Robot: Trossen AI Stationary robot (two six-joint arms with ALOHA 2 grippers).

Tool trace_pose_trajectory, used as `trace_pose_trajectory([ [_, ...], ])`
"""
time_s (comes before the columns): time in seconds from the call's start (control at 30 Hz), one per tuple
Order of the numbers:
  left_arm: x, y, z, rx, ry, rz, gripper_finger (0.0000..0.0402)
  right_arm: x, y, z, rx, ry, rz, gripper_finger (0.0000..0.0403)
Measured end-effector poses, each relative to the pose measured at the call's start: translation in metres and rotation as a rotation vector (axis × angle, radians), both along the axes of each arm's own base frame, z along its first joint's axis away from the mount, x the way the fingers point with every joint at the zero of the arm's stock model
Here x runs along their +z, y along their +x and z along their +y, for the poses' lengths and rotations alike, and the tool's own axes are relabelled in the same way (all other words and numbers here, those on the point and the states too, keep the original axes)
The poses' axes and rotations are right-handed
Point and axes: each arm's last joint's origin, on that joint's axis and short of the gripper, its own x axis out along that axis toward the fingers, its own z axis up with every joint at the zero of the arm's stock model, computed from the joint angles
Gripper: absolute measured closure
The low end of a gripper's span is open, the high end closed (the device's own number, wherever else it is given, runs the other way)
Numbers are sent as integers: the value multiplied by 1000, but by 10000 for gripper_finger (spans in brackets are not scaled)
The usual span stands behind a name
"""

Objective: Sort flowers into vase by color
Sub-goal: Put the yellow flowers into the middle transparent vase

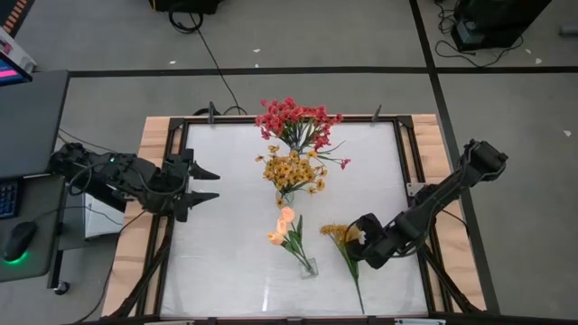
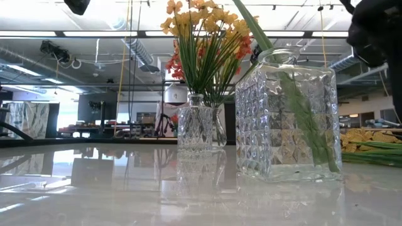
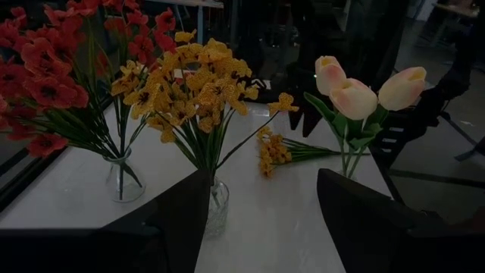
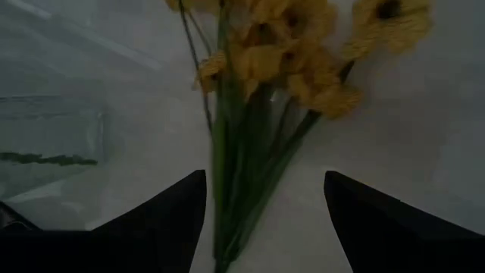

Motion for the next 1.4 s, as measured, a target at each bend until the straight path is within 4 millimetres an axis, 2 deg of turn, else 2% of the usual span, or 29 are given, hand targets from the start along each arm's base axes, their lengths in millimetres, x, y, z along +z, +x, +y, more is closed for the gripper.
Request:
trace_pose_trajectory([
  [0.17, 0, 0, 0, 0, 0, 0, 152, 1, 12, 10, 5, 10, 13, 128],
  [0.4, 0, 0, 0, 0, 0, 0, 152, -10, 27, 27, 49, 19, 75, 128],
  [0.87, 0, 0, 0, 0, 0, 0, 152, -29, 35, 38, 72, 21, 160, 135],
  [1.07, 0, 0, 0, 0, 0, 0, 152, -30, 36, 38, 72, 20, 165, 166],
  [1.4, 0, 0, 0, 0, 0, 0, 152, -31, 34, 37, 70, 13, 178, 246],
])
